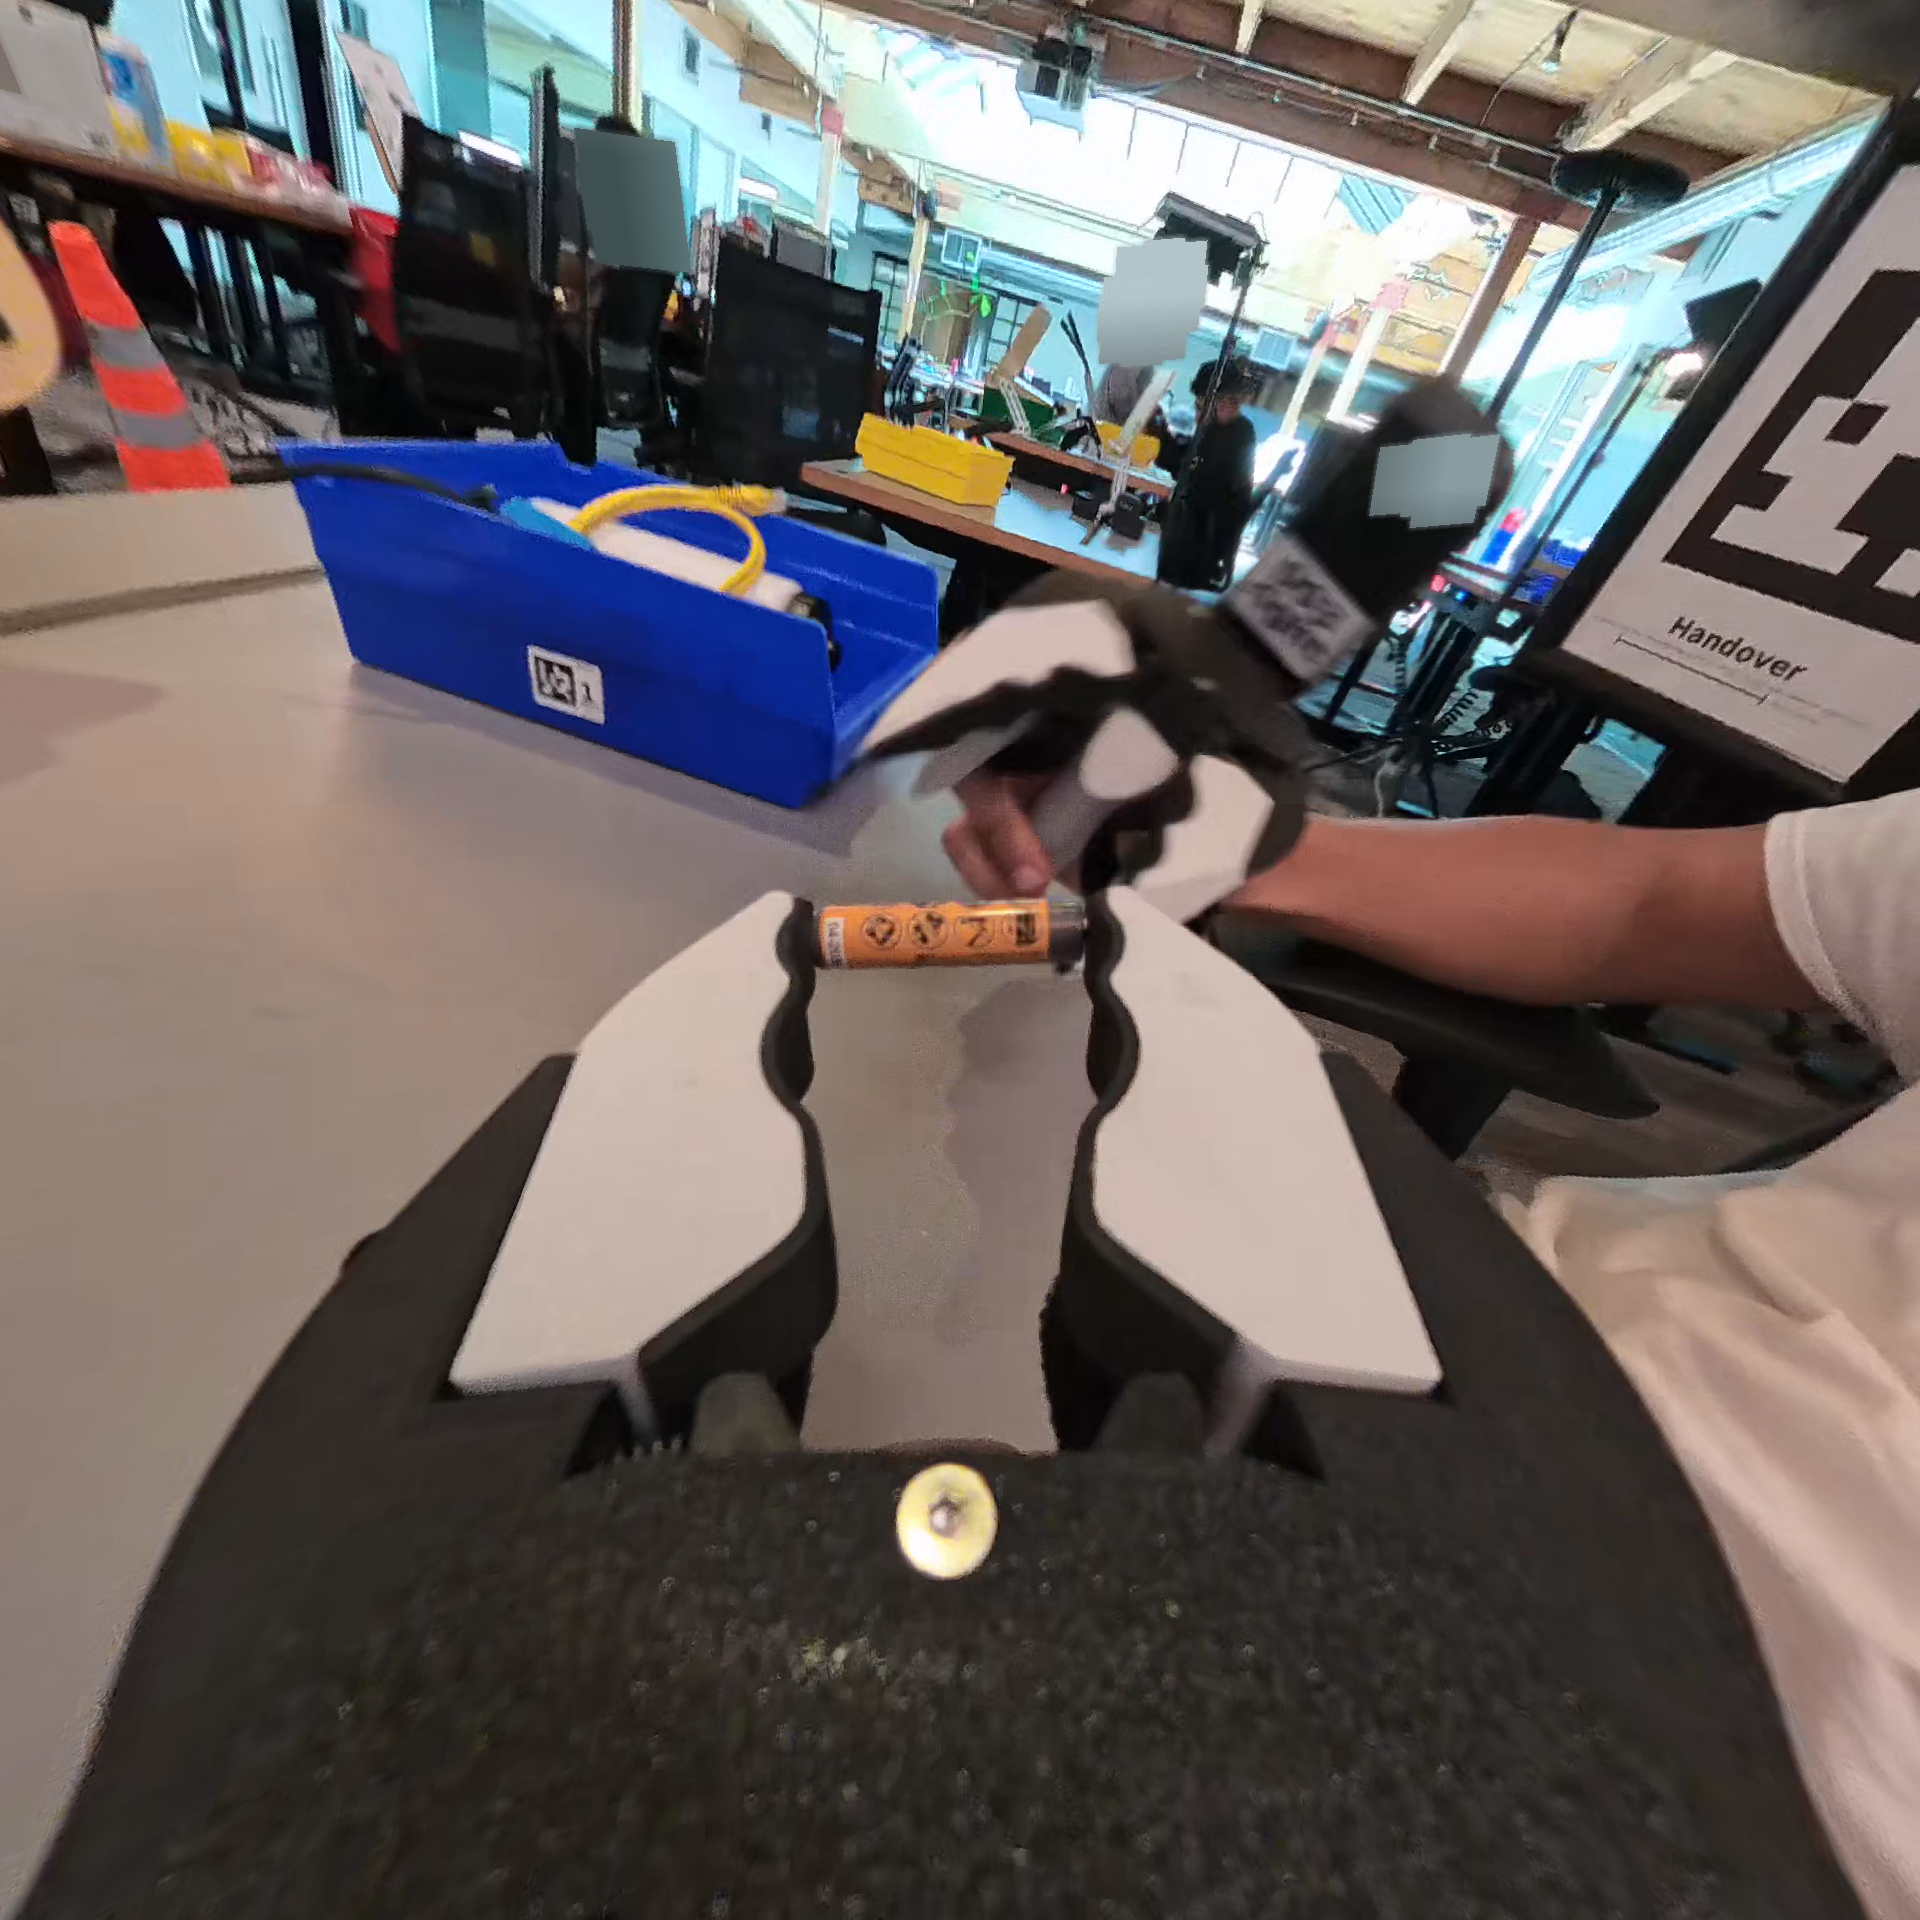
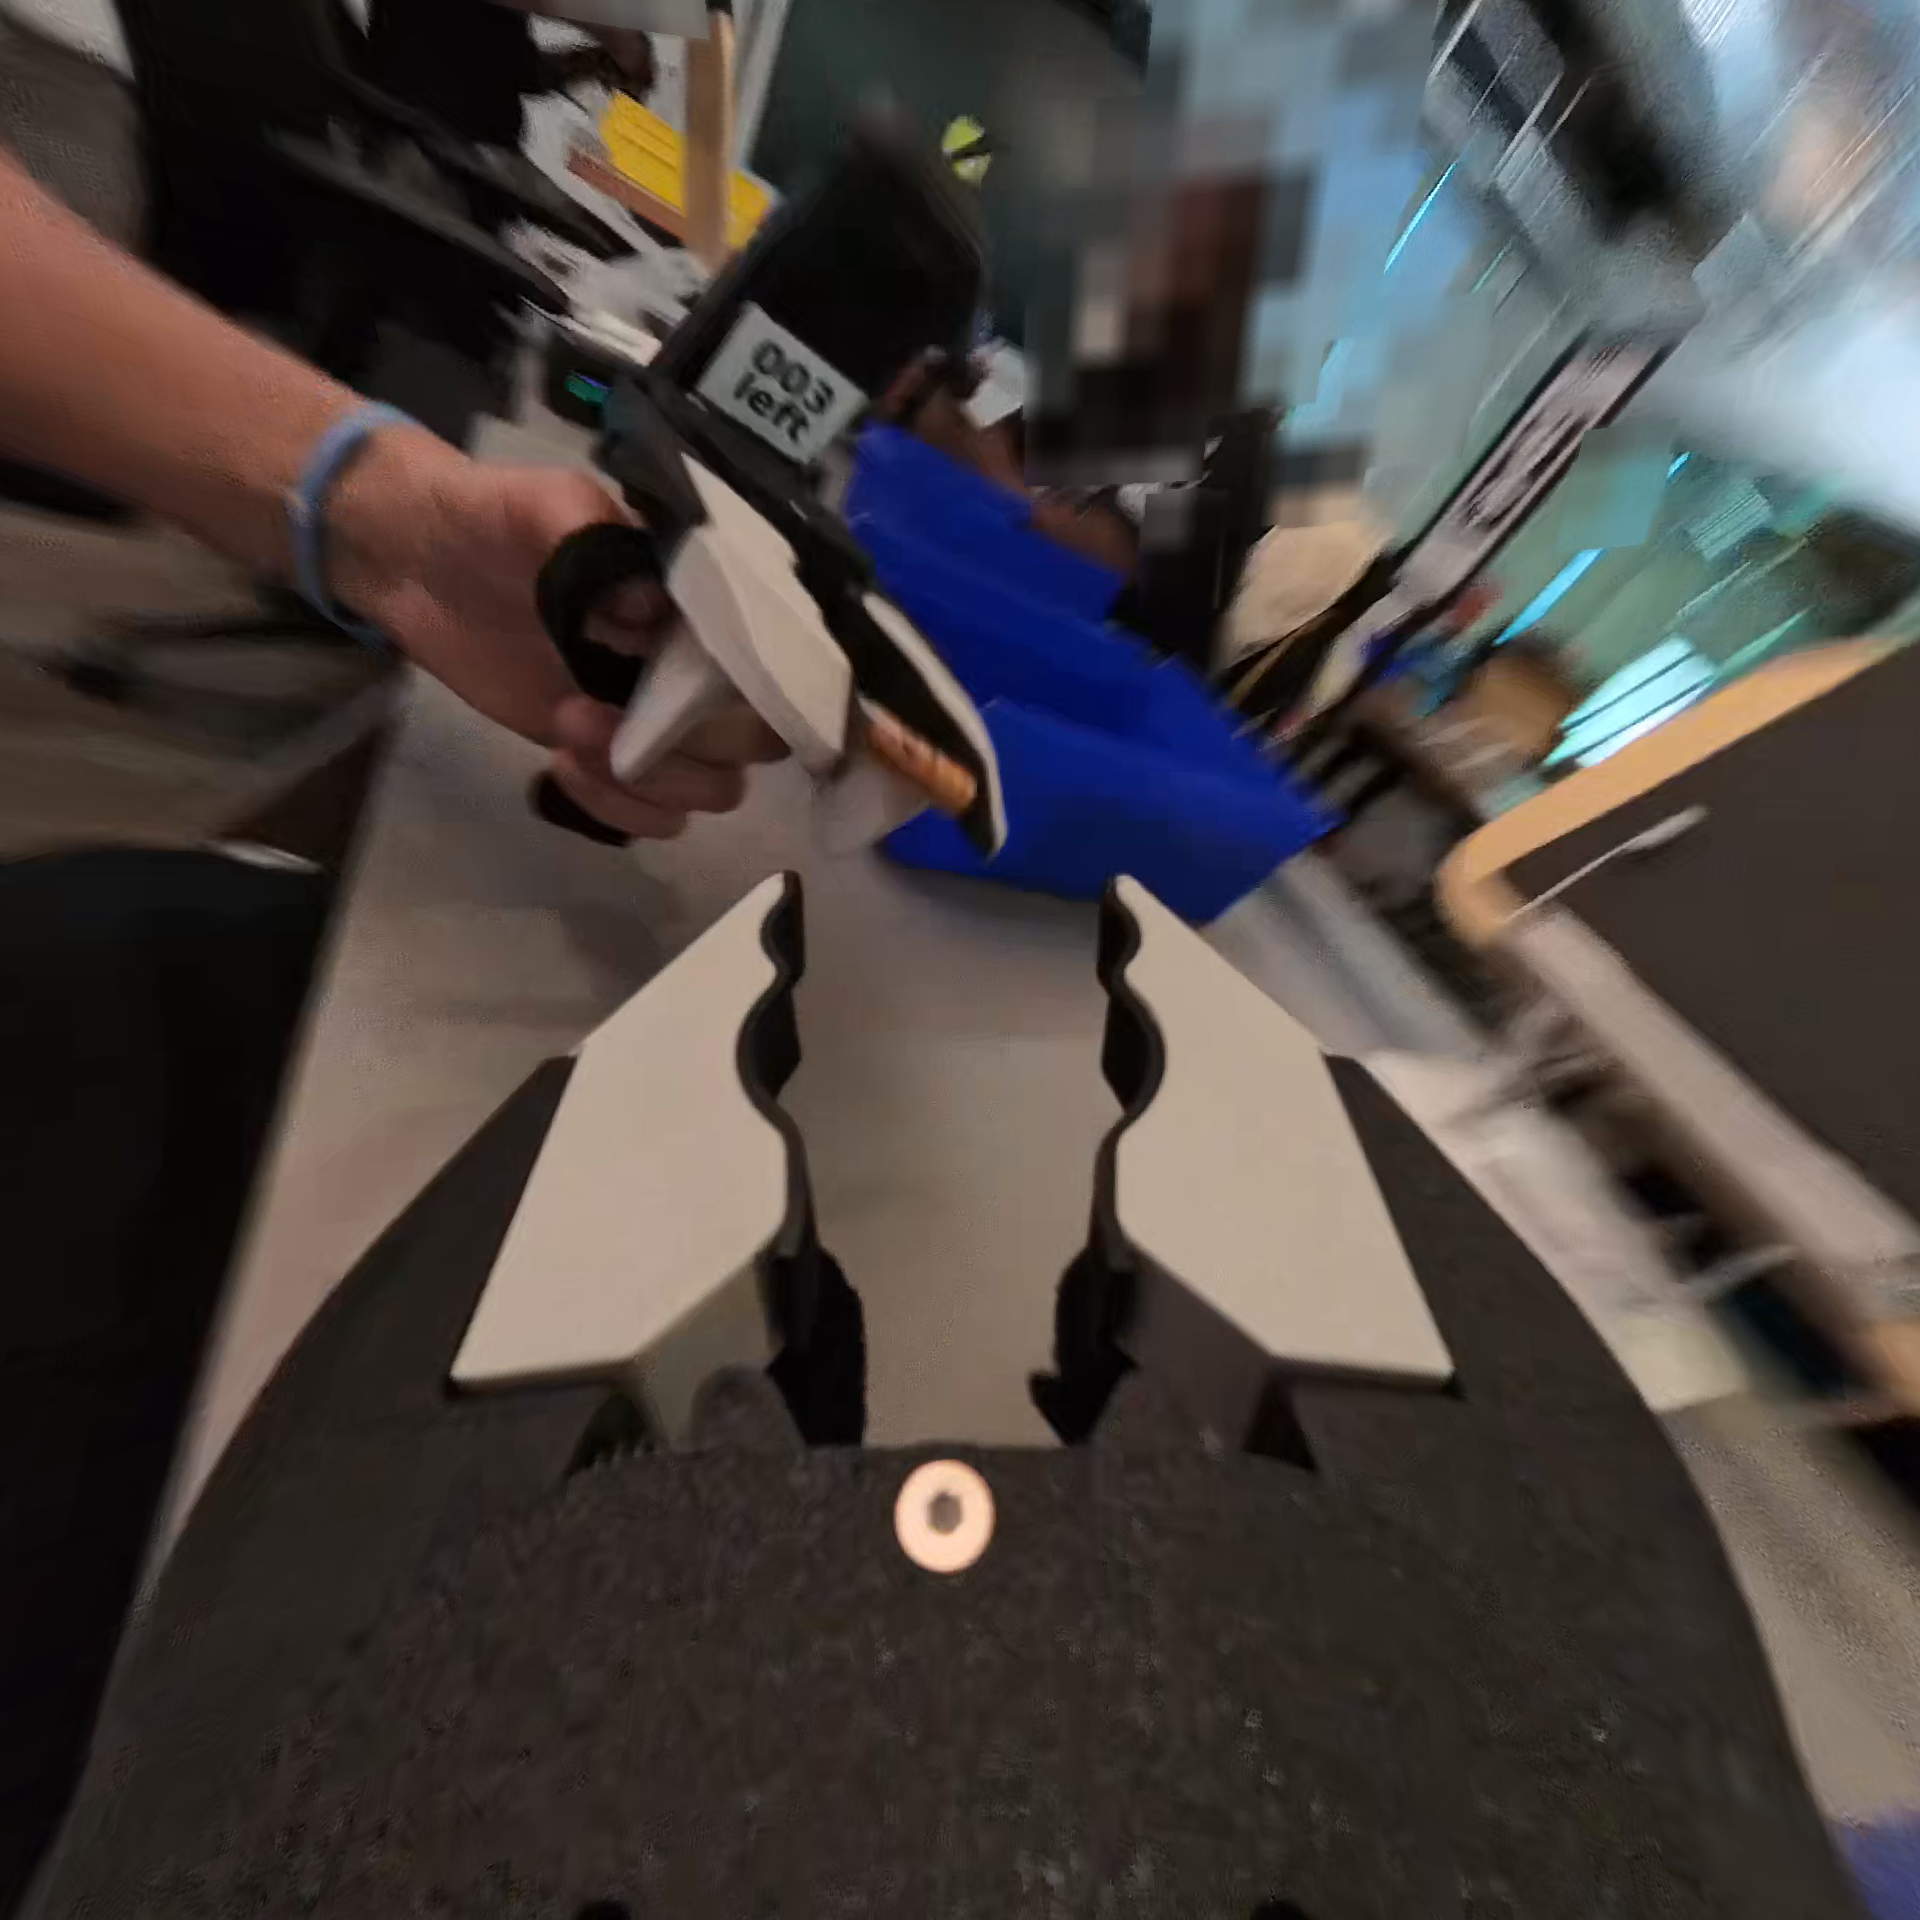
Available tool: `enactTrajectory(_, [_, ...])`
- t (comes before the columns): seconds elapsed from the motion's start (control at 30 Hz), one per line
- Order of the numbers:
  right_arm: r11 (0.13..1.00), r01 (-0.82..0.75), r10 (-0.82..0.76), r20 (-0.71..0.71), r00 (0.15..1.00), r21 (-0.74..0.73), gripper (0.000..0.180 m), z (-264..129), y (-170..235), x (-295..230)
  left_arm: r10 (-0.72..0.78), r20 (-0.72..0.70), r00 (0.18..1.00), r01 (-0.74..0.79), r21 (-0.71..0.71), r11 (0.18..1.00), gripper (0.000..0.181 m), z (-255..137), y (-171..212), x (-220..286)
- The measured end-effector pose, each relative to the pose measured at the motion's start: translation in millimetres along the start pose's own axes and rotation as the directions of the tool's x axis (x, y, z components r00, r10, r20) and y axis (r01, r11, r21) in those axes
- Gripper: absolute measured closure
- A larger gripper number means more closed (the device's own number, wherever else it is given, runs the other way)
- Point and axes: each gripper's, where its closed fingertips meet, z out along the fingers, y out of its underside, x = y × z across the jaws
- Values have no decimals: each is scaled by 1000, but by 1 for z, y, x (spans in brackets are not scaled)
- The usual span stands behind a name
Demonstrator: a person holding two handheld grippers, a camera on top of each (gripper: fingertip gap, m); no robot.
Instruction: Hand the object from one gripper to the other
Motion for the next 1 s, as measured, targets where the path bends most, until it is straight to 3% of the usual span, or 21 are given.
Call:
enactTrajectory(0.07, [957,290,-288,-156,945,-8,140,-2,-18,-3,-35,4,999,35,-26,999,131,1,6,-3])
enactTrajectory(0.17, [958,286,-288,-52,956,-32,134,9,-11,-28,-109,-59,992,105,-57,993,131,4,12,5])
enactTrajectory(0.23, [930,363,-366,-57,929,-59,135,15,-6,-34,-174,-123,977,164,-85,983,131,6,14,14])
enactTrajectory(0.33, [897,439,-441,-82,894,-42,151,18,-11,-40,-250,-217,944,227,-125,966,131,7,17,28])
enactTrajectory(0.37, [888,458,-459,-131,879,-40,169,17,-16,-36,-268,-242,933,238,-144,960,131,7,19,32])
enactTrajectory(0.53, [910,411,-413,-46,909,-46,169,15,-12,-41,-311,-290,905,263,-192,946,131,4,26,36])
enactTrajectory(0.63, [973,226,-227,-34,973,-38,170,9,-11,-26,-330,-268,905,309,-119,943,118,0,12,23])
enactTrajectory(0.73, [986,-163,164,64,984,-20,170,4,-9,-12,-223,-177,959,218,-48,975,126,-6,8,4])
enactTrajectory(0.8, [903,-429,426,137,894,-11,170,1,-9,-2,-103,-128,986,95,-62,994,138,-6,14,3])
enactTrajectory(0.87, [791,-610,603,205,771,-33,170,0,-4,2,-15,-136,991,0,-113,994,139,-1,23,11])
enactTrajectory(1.0, [669,-742,716,303,629,-42,170,0,-4,0,49,-128,991,-69,-161,984,144,10,34,19])
